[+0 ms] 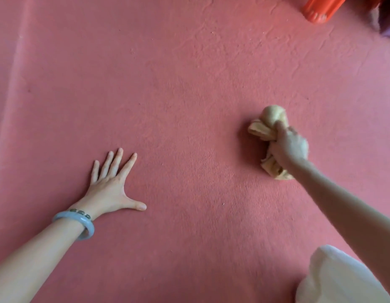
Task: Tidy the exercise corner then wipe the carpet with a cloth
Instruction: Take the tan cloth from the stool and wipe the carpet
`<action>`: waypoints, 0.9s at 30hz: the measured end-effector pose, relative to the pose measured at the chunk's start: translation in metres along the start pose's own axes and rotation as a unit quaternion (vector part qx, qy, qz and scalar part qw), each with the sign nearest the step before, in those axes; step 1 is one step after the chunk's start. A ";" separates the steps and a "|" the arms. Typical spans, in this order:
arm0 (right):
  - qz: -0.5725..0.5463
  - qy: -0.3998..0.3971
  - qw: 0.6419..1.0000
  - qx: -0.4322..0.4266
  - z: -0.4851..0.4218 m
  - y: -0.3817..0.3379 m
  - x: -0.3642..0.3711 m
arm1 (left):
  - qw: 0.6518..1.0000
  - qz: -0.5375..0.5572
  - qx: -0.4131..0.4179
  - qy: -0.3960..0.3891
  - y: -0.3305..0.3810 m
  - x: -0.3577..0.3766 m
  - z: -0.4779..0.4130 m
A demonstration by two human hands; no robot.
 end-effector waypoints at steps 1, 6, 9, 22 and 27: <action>-0.001 -0.010 0.999 -0.042 0.017 -0.030 0.005 | 1.000 0.004 0.005 0.004 0.000 0.000 0.001; -0.033 -0.053 0.967 -0.246 0.126 -0.153 0.029 | 0.999 0.005 0.036 0.034 -0.011 -0.006 0.012; -0.021 -0.057 0.915 -0.399 0.194 -0.194 0.039 | 0.999 -0.013 0.031 0.038 -0.032 -0.002 0.031; -0.032 -0.116 0.909 -0.398 0.097 -0.242 0.027 | 0.998 0.026 -0.010 0.065 -0.061 0.026 0.092; -0.049 -0.072 0.951 -0.298 0.085 -0.278 0.021 | 0.993 0.049 -0.039 0.103 -0.083 0.029 0.113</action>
Point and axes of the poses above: each hand's wrist, its own z-axis away from the middle knuckle, its own x-axis out of the palm, y = z × x, the point moved 8 cm from there along -z, towards the middle knuckle, and after that the axes turned 7 degrees about x, right-handed, at the moved point
